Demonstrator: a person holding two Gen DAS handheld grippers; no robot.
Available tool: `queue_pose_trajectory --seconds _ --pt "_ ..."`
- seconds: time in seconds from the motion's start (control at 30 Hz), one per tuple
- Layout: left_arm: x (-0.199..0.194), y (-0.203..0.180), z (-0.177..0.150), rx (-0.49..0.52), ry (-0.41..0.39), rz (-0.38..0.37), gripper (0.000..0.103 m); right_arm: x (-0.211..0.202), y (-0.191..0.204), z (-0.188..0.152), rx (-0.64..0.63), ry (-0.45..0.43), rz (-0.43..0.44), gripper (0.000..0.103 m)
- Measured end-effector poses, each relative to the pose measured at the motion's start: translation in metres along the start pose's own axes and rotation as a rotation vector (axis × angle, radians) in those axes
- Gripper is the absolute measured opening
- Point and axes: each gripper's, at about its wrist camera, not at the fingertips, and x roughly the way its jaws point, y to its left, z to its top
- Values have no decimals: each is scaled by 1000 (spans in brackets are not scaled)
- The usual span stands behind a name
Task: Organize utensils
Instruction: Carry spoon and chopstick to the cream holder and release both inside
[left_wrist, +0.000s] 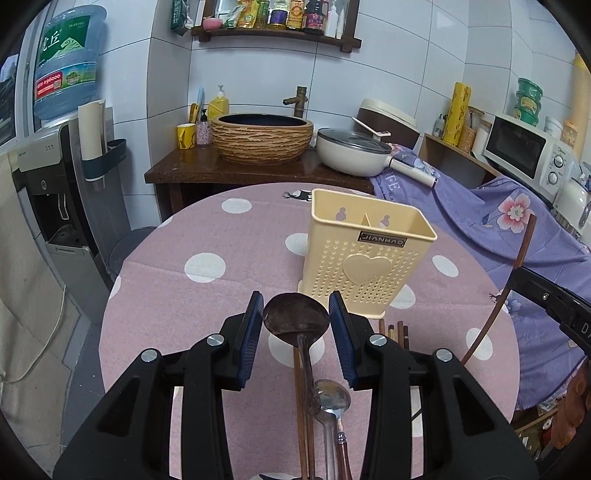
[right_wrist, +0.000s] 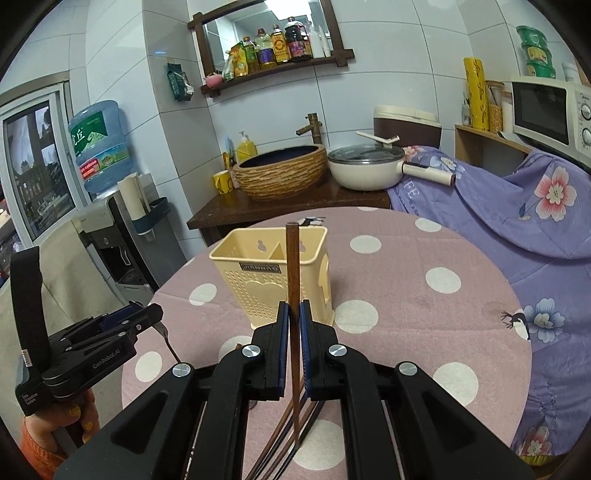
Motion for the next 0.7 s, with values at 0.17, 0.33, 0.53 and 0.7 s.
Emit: queue_pose_trajectory --seconds 0.17,0.33,0.53,0.7 --pt "-2 -2 11 4 -12 -12 37 -3 6 9 -15 -21 3 6" --pt "0 0 24 -6 -5 -32 37 -5 7 20 -26 -24 14 6" --pt "-3 -3 48 0 -33 -46 37 -10 9 43 -18 -25 49 6" --pt "-5 -4 80 -29 -68 -60 37 -14 10 71 -8 -34 78 6"
